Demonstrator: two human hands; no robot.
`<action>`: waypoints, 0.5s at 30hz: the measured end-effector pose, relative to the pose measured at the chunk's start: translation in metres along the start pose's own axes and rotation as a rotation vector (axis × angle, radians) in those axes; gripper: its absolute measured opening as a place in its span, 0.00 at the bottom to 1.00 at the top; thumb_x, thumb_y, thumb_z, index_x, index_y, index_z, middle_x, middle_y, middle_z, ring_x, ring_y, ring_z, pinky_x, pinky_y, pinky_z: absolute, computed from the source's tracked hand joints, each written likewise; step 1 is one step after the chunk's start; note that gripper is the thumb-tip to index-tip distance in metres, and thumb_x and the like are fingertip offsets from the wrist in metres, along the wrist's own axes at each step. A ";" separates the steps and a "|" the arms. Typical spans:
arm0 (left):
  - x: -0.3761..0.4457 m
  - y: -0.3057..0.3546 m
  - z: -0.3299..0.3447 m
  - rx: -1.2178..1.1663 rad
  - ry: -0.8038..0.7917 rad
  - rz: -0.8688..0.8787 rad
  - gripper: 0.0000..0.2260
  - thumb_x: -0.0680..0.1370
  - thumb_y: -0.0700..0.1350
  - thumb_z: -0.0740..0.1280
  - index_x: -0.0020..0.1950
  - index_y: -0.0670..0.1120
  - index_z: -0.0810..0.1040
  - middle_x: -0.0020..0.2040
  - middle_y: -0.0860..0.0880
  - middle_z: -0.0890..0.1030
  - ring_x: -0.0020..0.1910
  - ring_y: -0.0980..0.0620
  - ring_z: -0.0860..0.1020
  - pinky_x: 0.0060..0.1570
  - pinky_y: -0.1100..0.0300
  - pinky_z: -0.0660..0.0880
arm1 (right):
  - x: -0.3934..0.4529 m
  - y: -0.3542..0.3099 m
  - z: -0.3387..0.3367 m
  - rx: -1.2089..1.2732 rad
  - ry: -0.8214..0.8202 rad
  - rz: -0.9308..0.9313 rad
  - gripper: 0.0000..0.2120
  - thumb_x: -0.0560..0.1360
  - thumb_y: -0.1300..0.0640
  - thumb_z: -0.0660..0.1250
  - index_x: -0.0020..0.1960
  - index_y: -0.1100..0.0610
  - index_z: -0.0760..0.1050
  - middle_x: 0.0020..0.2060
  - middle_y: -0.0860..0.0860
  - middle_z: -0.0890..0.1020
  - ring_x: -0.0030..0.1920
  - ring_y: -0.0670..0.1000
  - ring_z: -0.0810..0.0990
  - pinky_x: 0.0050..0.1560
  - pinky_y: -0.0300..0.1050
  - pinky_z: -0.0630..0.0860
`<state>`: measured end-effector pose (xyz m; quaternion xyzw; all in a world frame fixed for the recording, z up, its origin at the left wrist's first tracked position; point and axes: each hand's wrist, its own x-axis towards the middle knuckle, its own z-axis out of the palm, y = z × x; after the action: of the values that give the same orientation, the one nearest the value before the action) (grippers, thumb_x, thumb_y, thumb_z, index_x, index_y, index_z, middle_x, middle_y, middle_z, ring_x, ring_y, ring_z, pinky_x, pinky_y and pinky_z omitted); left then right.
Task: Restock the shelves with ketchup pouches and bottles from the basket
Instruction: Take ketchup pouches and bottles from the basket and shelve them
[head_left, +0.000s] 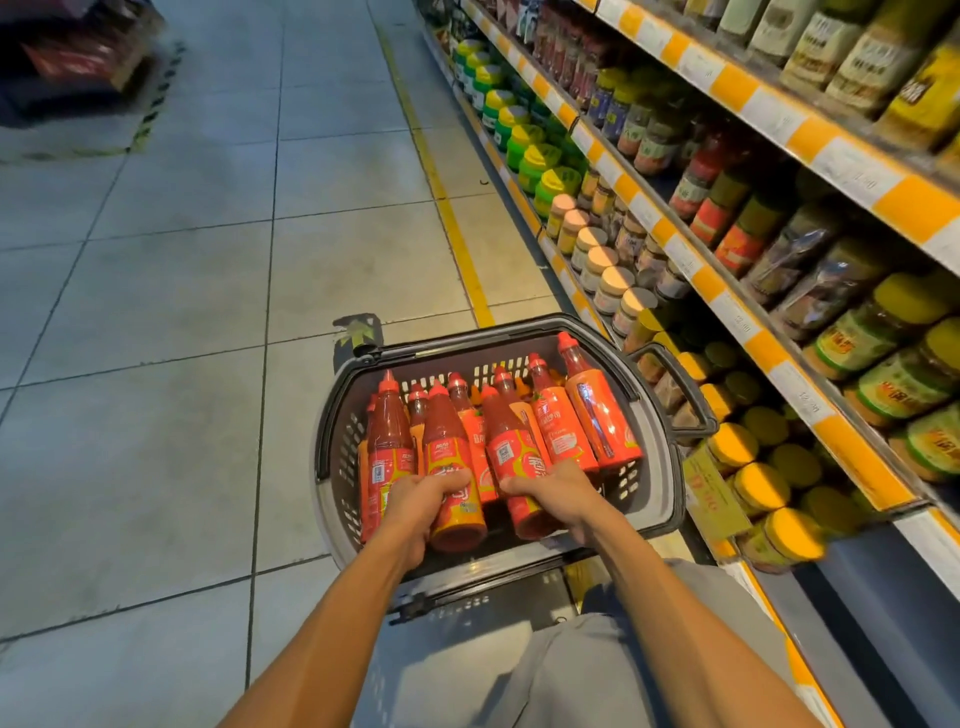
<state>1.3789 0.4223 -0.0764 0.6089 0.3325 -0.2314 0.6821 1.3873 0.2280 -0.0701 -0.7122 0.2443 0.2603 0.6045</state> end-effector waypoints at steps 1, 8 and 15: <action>-0.004 -0.002 -0.005 -0.004 -0.016 0.002 0.17 0.70 0.44 0.79 0.54 0.42 0.78 0.38 0.48 0.87 0.35 0.49 0.86 0.26 0.60 0.78 | -0.007 0.000 -0.005 0.012 0.000 -0.004 0.29 0.68 0.57 0.81 0.64 0.59 0.72 0.52 0.55 0.83 0.51 0.54 0.83 0.44 0.49 0.82; -0.047 0.009 -0.014 -0.069 -0.222 0.124 0.28 0.65 0.40 0.80 0.63 0.45 0.76 0.48 0.47 0.87 0.44 0.46 0.86 0.35 0.52 0.82 | -0.078 0.001 -0.044 0.087 0.088 -0.195 0.30 0.68 0.48 0.81 0.63 0.49 0.68 0.49 0.47 0.85 0.46 0.46 0.86 0.38 0.36 0.80; -0.121 0.049 0.041 -0.028 -0.557 0.340 0.26 0.64 0.43 0.79 0.61 0.48 0.78 0.51 0.43 0.86 0.44 0.44 0.84 0.31 0.55 0.78 | -0.180 -0.019 -0.076 0.320 0.383 -0.489 0.31 0.66 0.41 0.75 0.65 0.51 0.73 0.52 0.47 0.86 0.51 0.49 0.86 0.48 0.43 0.83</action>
<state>1.3405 0.3783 0.0472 0.5593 0.0299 -0.2674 0.7841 1.2719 0.1619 0.0737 -0.6816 0.2131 -0.0721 0.6963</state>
